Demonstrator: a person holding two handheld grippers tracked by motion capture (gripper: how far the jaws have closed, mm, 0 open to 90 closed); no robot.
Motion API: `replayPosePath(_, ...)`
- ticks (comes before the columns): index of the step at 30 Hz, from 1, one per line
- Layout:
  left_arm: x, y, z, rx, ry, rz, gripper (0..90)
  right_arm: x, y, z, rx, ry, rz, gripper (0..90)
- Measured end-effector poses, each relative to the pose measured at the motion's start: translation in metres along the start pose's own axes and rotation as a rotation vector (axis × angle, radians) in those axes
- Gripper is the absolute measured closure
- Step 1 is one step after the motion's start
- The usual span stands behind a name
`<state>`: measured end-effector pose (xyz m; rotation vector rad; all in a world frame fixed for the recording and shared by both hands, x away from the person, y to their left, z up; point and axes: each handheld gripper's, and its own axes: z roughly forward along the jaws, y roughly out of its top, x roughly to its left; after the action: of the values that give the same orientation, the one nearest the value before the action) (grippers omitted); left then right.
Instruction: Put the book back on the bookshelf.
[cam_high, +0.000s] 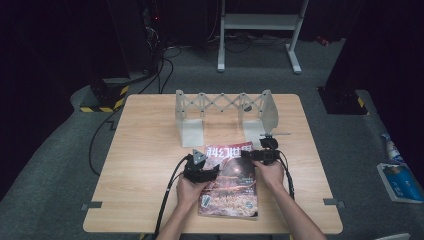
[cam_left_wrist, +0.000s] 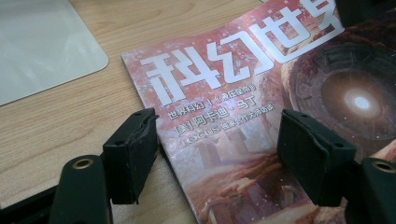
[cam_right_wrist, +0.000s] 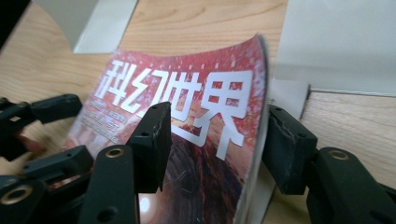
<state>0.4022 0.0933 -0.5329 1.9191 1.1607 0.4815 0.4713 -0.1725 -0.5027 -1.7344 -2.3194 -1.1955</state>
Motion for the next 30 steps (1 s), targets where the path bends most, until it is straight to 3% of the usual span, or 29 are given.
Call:
replayPosePath(4,0.000,0.000,0.000,0.000,0.000,0.000,28.9,0.005,-0.002,0.005,0.020,-0.044,-0.050,46.6)
replayPosePath(10,0.000,0.000,0.000,0.001,0.000,0.002,29.1,0.006,-0.001,0.000,0.027,-0.003,-0.046,49.1)
replayPosePath(20,0.000,0.000,0.000,0.001,-0.001,0.003,29.1,0.009,-0.001,0.002,0.037,0.001,-0.054,51.3)
replayPosePath(25,0.000,0.000,0.000,0.000,0.000,0.002,29.1,0.013,0.000,0.005,0.050,0.014,-0.072,51.7)
replayPosePath(30,0.000,0.000,0.000,0.000,-0.001,0.001,29.2,0.023,0.001,0.013,0.089,0.023,-0.123,60.3)
